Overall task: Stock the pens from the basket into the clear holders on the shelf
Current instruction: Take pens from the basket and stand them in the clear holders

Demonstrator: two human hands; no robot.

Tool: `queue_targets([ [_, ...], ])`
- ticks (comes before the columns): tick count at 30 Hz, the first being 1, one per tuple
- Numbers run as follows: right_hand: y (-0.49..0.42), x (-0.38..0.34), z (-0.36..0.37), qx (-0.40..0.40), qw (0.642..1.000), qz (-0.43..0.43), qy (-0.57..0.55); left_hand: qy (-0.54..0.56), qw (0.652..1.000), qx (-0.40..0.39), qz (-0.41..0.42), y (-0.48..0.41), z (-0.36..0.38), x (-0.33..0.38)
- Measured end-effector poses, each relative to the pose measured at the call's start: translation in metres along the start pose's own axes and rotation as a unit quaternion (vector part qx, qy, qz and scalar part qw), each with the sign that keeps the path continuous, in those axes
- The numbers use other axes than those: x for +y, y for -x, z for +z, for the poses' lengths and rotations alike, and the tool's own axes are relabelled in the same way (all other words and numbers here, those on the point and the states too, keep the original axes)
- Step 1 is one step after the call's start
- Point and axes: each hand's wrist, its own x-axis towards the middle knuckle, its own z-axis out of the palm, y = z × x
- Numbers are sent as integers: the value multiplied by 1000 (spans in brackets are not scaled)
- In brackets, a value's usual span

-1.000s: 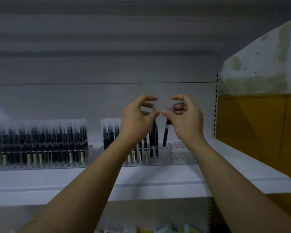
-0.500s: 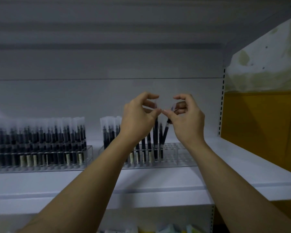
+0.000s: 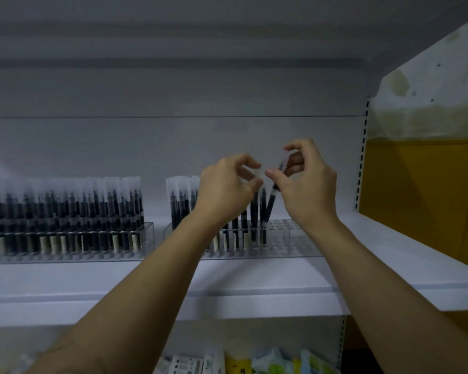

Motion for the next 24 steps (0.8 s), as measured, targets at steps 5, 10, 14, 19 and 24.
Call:
queue_targets([
  [5,0,2,1,-28,999,27,-4,-67,997,39,12,-3,3,-7],
  [10,6,12,2,-136,988,54,49,-139,990,-25,4,-6,1,-6],
  [14,12,13,-5,-209,967,-14,145,-158,987,-6,10,-2,2,-6],
  [19,12,9,-15,-248,947,-31,201,-193,981,3,34,5,2,-7],
  [24,14,0,-18,-234,945,-37,227,-215,975,-13,58,16,-4,-3],
])
